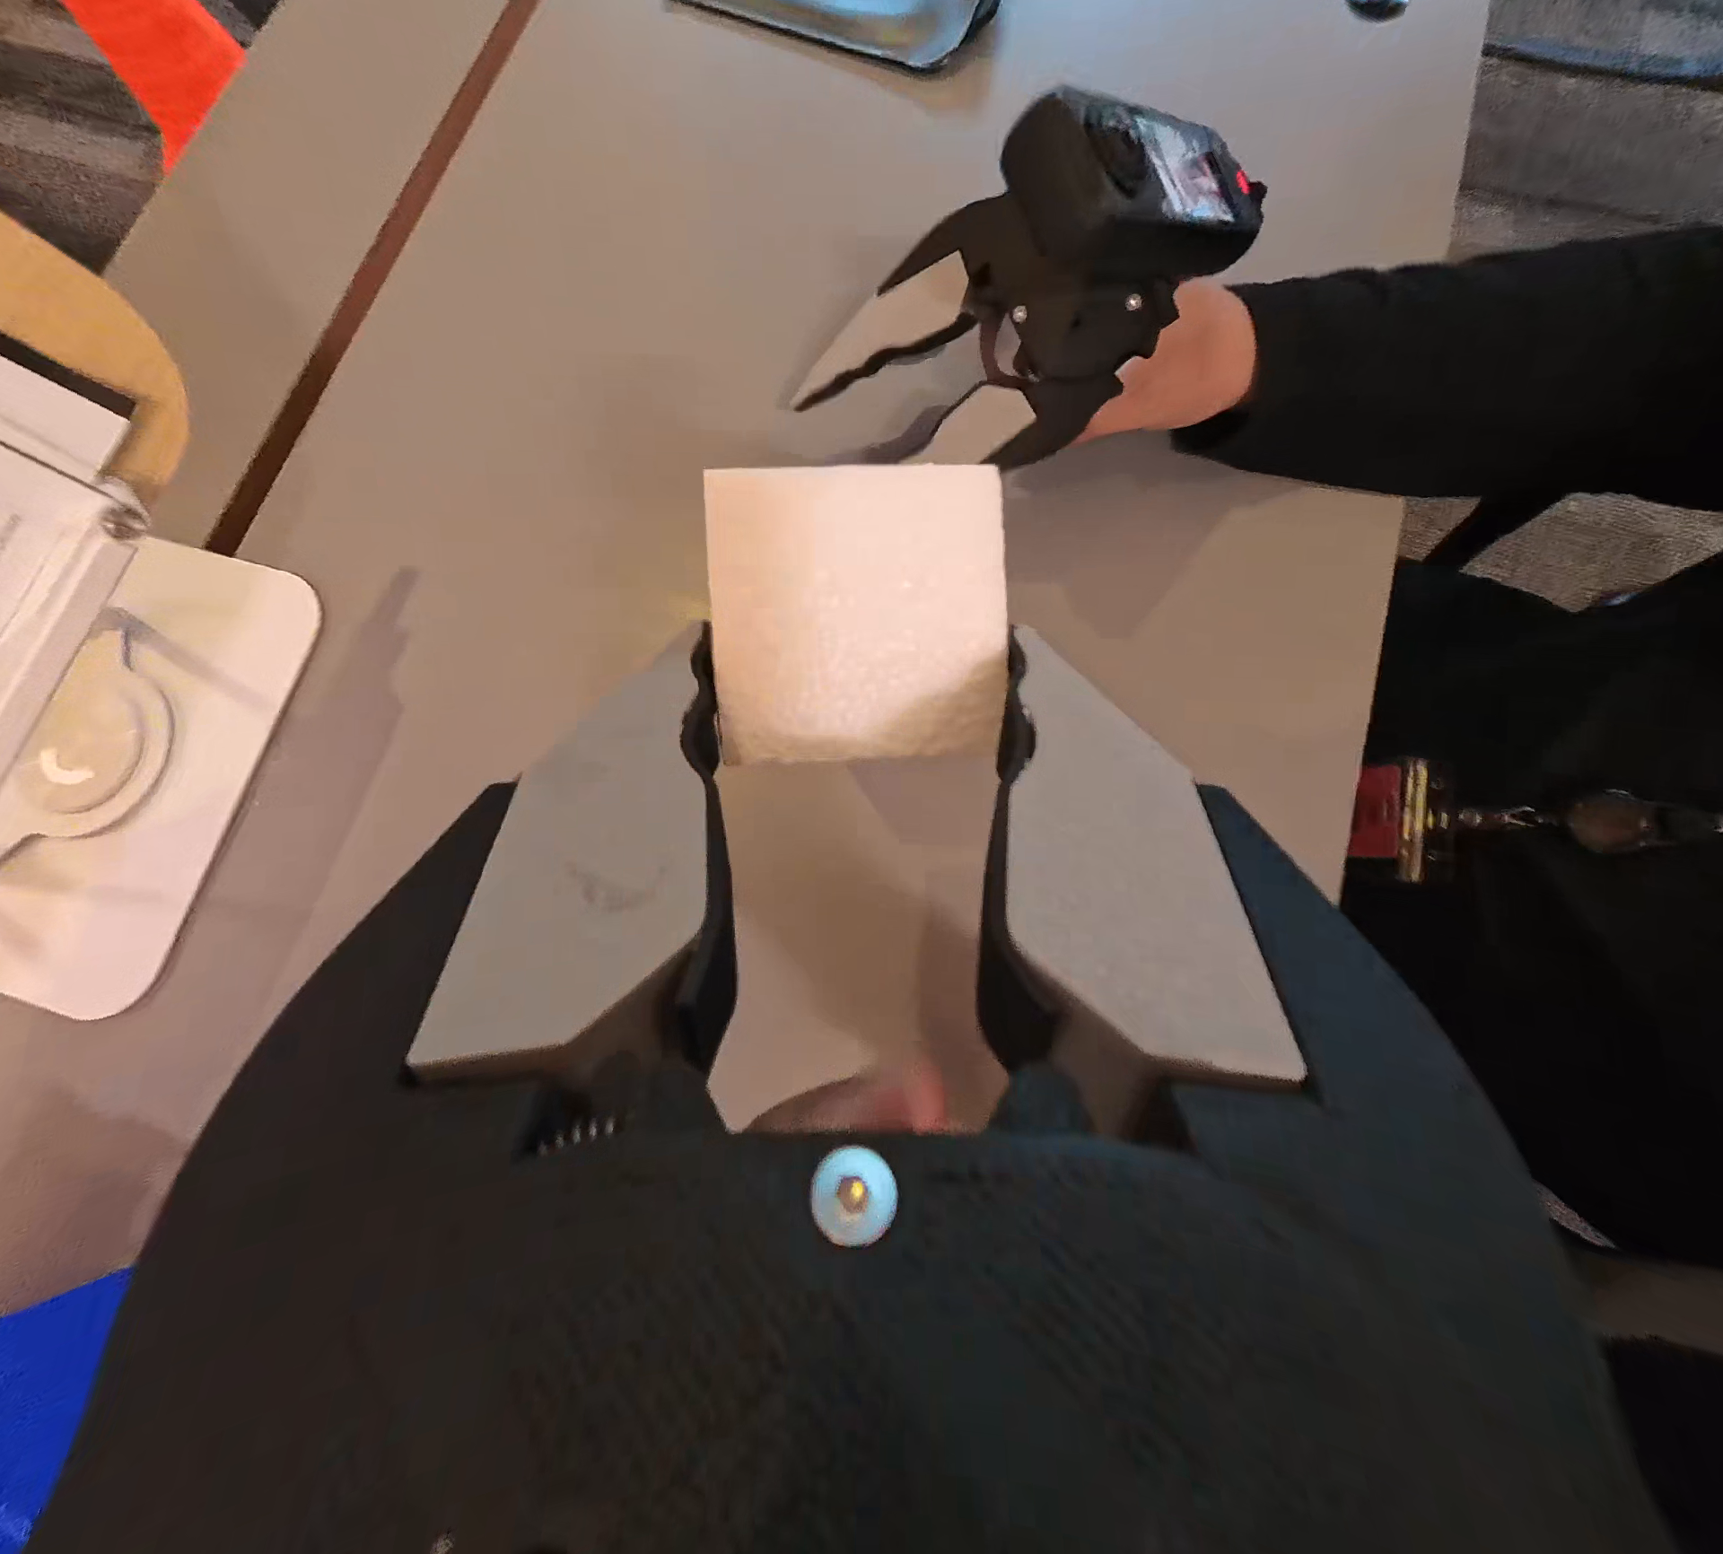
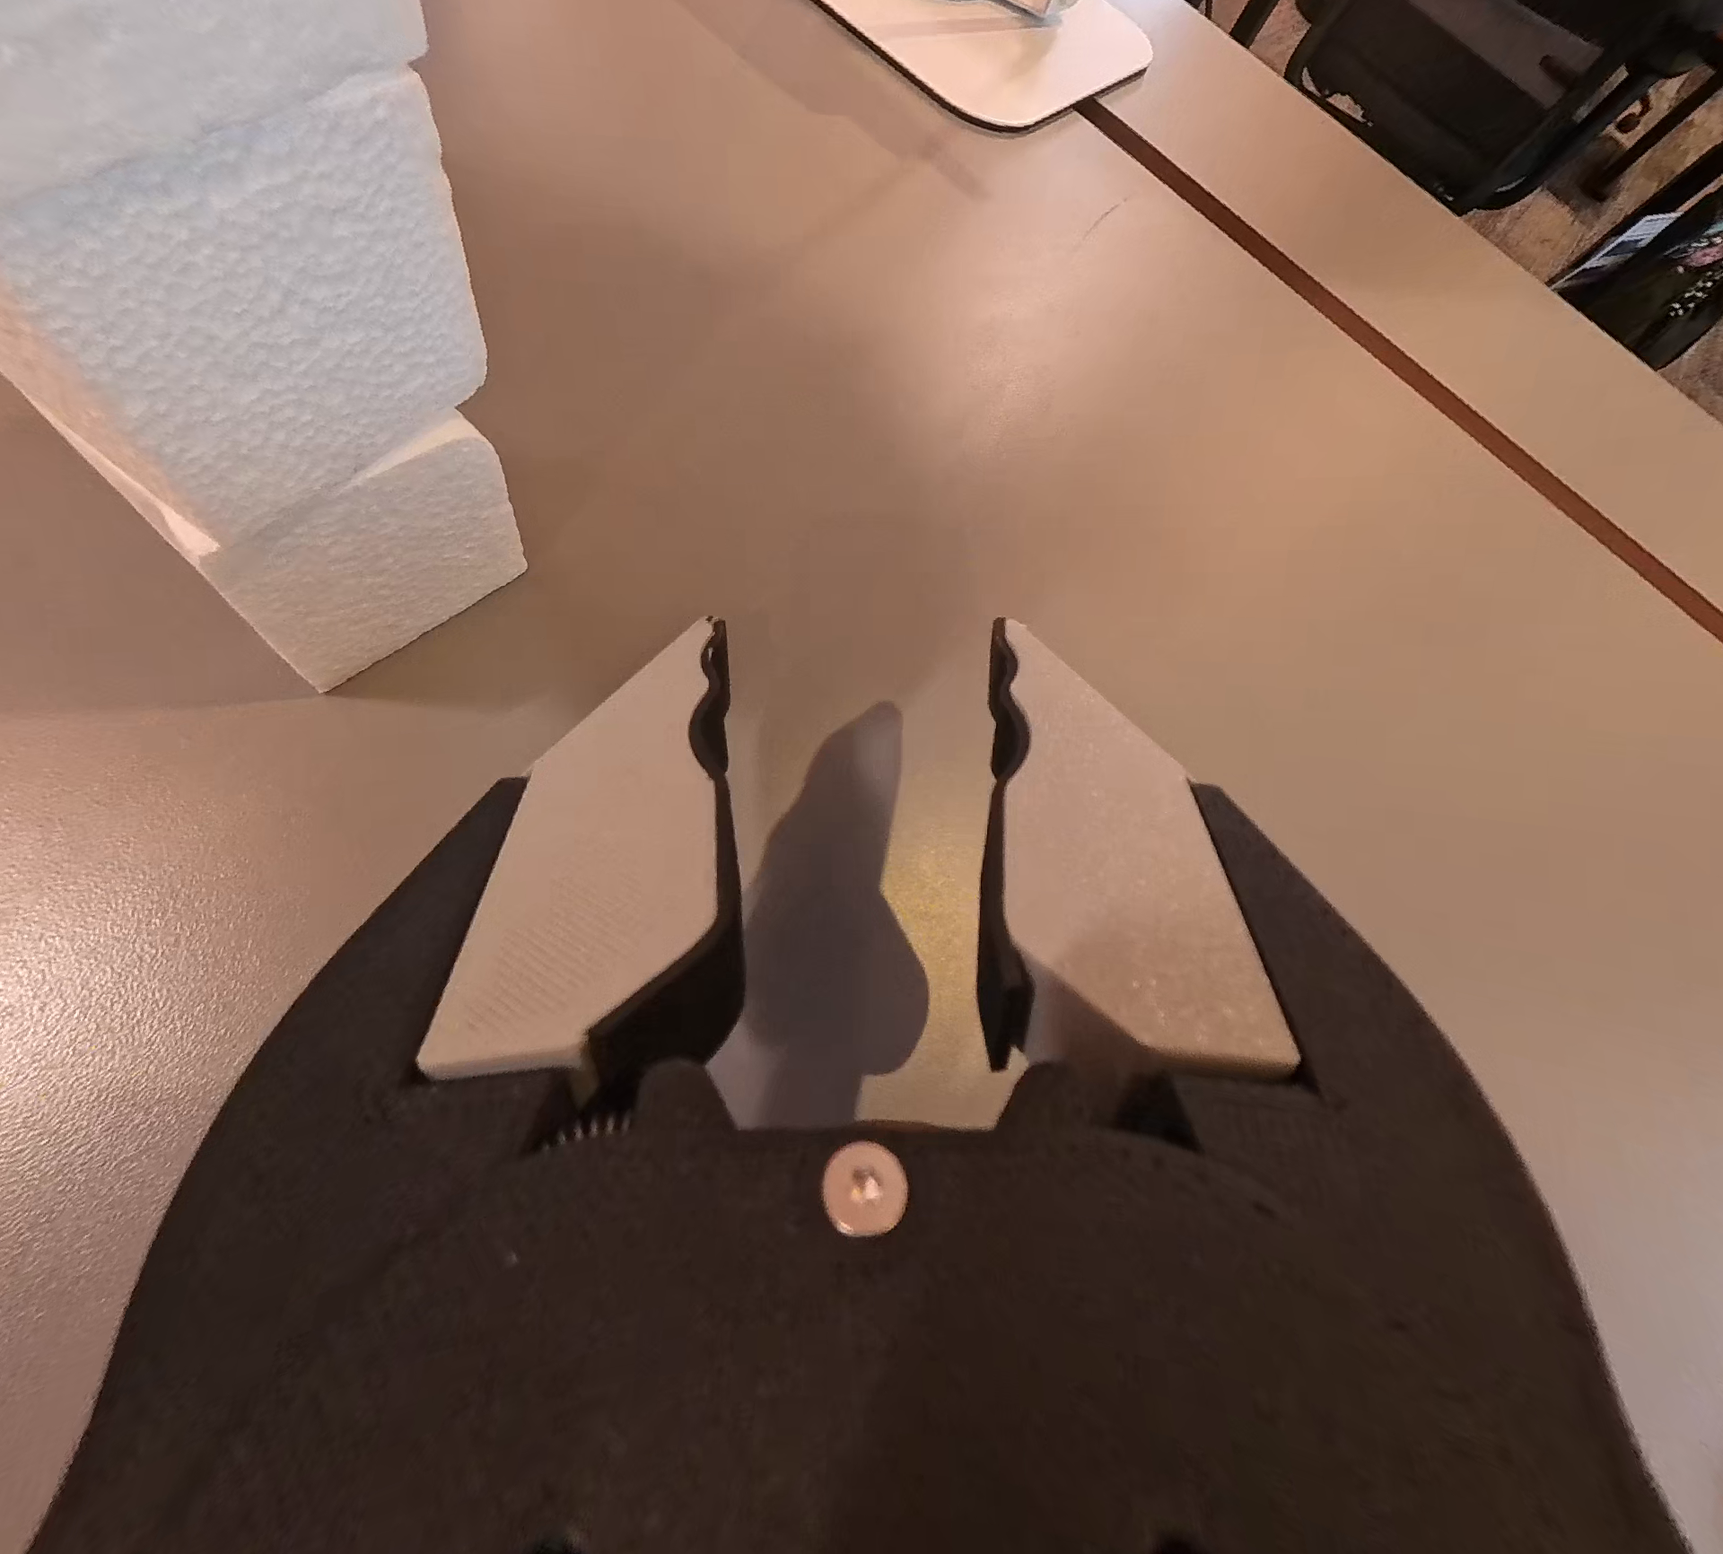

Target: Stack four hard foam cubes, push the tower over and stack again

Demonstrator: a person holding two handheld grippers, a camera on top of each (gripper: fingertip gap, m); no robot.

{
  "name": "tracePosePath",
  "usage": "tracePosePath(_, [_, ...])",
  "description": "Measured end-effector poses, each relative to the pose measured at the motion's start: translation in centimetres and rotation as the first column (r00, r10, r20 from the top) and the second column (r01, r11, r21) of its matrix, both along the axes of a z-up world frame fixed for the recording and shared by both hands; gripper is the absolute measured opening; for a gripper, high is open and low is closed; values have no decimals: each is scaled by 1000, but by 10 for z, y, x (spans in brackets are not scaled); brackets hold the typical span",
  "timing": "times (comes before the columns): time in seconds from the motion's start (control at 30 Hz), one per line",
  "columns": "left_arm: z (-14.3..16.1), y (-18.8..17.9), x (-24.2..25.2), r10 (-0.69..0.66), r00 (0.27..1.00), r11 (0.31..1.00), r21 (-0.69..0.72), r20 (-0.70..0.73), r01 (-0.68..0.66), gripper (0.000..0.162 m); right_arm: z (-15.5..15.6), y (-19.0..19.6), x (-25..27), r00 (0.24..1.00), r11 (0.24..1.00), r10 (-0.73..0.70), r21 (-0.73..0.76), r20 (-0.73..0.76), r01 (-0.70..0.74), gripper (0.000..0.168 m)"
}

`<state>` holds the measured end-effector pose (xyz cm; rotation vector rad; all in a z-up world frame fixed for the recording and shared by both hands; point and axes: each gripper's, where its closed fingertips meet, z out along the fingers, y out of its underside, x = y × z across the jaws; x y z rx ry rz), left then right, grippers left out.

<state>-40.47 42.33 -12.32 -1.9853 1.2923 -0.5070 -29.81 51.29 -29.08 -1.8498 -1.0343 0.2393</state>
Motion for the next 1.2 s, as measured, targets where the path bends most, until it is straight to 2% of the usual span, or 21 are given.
tracePosePath(0.13, [24,3,17,-15,999,999,46,52,13,58,-2,-1,-1,1000,1000,10,-8,14,-10,54])
tracePosePath(0.23, [29,4,31,-46,996,998,52,83,42,58,-3,-1,-2,1000,1000,14,-6,20,-14,53])
tracePosePath(0.53, [-6,21,35,-75,996,997,-14,-40,74,59,-3,-1,-3,1000,1000,14,-1,23,-14,53])
tracePosePath(1.2, [-24,14,32,-104,989,993,-66,-102,98,59,-1,-2,-3,1000,1000,12,7,18,-12,53])
